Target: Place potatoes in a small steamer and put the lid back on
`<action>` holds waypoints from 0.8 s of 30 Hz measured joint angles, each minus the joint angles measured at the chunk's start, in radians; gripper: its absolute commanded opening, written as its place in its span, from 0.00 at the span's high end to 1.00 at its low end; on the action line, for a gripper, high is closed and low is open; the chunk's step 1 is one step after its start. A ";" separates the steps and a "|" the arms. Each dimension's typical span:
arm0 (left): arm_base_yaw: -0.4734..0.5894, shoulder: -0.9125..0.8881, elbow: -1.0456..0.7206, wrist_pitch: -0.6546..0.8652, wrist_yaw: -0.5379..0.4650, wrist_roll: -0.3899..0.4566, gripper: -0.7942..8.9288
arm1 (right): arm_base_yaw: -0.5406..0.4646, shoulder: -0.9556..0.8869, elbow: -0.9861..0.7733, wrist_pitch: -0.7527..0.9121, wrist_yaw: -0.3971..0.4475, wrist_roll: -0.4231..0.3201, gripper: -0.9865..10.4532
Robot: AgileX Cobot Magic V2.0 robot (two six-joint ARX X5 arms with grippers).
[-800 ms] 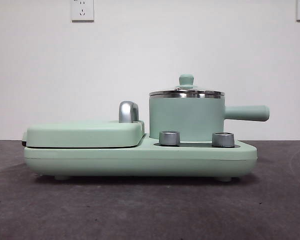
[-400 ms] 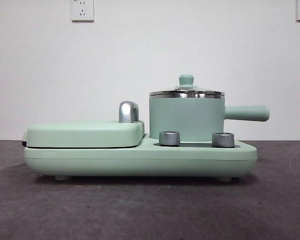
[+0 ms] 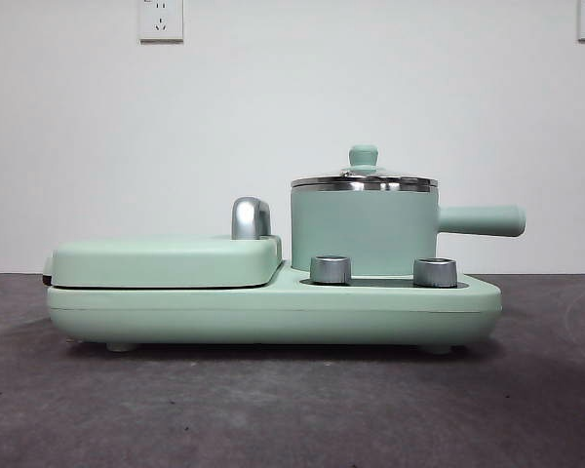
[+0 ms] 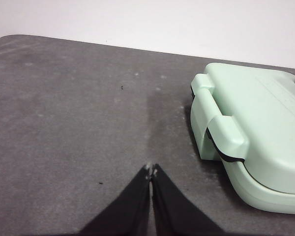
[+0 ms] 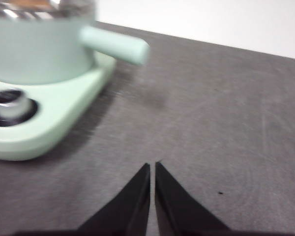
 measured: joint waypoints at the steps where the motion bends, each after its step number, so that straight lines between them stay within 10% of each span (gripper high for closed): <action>1: 0.000 0.000 0.000 0.000 0.000 0.000 0.91 | -0.002 -0.011 -0.019 0.027 0.001 0.002 0.90; 24: 0.000 0.000 0.000 0.002 0.000 0.000 0.91 | 0.003 -0.020 -0.035 0.077 -0.002 0.027 0.90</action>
